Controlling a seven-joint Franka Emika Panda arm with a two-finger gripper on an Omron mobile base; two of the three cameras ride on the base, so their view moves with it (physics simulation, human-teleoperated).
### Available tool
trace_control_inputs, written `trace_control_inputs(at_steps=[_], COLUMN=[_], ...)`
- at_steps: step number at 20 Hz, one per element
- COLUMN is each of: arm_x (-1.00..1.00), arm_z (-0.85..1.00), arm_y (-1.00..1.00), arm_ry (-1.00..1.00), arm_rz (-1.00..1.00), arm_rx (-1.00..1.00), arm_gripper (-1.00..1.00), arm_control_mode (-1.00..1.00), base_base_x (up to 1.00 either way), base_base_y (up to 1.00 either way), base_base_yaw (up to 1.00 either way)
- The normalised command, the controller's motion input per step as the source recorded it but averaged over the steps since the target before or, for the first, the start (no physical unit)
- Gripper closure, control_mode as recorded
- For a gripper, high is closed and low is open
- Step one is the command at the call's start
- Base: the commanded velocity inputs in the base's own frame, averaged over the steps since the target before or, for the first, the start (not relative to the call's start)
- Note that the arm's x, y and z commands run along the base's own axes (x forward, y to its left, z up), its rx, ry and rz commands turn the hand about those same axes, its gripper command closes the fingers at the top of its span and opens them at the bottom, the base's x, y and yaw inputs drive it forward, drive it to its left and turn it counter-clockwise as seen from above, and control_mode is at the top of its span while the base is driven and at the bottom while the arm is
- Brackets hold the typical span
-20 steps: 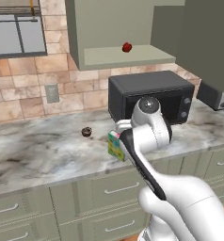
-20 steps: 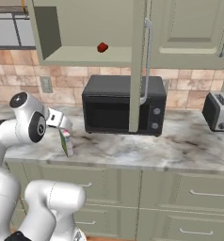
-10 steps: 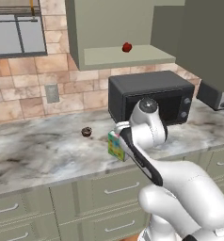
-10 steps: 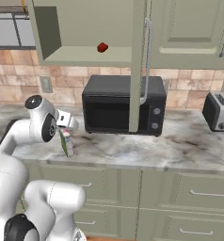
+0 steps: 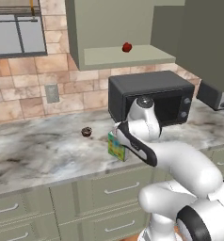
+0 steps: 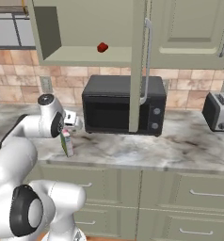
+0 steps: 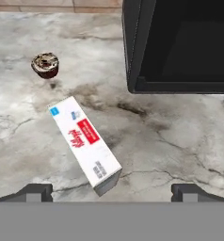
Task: Pick the jam and cereal from the counter and place them in the cabinets closest to them.
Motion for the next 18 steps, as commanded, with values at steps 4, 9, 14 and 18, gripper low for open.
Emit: trace_control_inputs(at_steps=[4, 9, 14, 18], arm_x=[0.1, -0.02, -0.07, 0.0], arm_z=[-0.07, -0.06, -0.19, -0.15], arm_y=[0.11, 0.0, 0.0, 0.0], arm_ry=[0.07, 0.0, 0.0, 0.0], arm_rz=[0.03, 0.0, 0.04, 0.04], arm_rx=[0.0, 0.04, 0.09, 0.12], arm_gripper=[-1.0, -1.0, -1.0, -1.0], arm_control_mode=[-1.0, -1.0, -1.0, -1.0], base_base_x=[0.0, 0.0, 0.0, 0.0], base_base_y=[0.0, 0.0, 0.0, 0.0], base_base_yaw=[0.0, 0.0, 0.0, 0.0])
